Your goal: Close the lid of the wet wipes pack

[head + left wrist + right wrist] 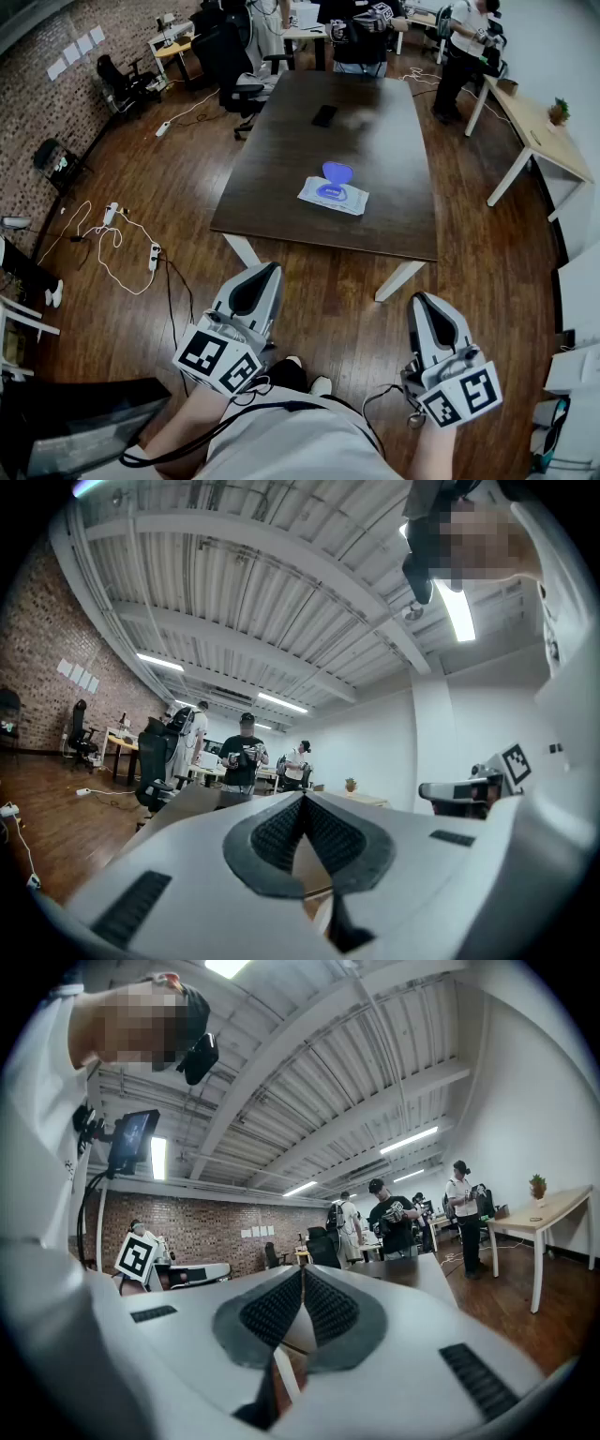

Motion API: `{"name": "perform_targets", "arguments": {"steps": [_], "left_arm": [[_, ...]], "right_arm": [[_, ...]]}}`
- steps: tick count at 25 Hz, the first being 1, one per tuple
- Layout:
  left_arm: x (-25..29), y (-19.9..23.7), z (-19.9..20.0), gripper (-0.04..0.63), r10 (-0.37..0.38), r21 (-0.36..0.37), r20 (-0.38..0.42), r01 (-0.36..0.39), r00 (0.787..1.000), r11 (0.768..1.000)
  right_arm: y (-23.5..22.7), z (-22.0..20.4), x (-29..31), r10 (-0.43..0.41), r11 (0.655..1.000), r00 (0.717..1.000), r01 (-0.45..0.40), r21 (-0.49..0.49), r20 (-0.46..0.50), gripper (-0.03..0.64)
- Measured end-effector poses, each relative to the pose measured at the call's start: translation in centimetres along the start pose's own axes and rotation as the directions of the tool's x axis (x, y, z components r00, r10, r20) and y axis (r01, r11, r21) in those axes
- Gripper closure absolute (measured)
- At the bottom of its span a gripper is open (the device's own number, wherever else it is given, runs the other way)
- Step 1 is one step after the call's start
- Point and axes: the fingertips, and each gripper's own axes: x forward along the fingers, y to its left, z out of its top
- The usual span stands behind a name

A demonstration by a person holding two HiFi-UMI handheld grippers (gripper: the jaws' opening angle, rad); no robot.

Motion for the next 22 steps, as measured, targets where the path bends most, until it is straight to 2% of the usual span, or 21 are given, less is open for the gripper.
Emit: {"name": "perform_targets", "arguments": {"steps": [9,14,22], "left_arm": [[3.7,2.3,-0.4,0.597,0.008,-0.009,0.001,-0.008,1.000,1.000],[7.2,5.4,-1.3,0.597,-0.006,-0.022,-0.013,0.006,1.000,1.000],[14.3,11.3,-0.7,0.597,-0.060,-0.033,-0.025,0.059,0.998,0.998]], "right_arm": [[-2.1,-0.4,3.4,0.002,1.000,1.000,-0.002,0.000,-0.016,0.603],[-4.0,-1.3,7.5,-0.017,1.000,0.999,0.017,-0.009,-0.036,0.603],[-6.8,-0.9,15.5,-0.047,0.999,0.997,0.045,-0.023,-0.058,0.603]]}}
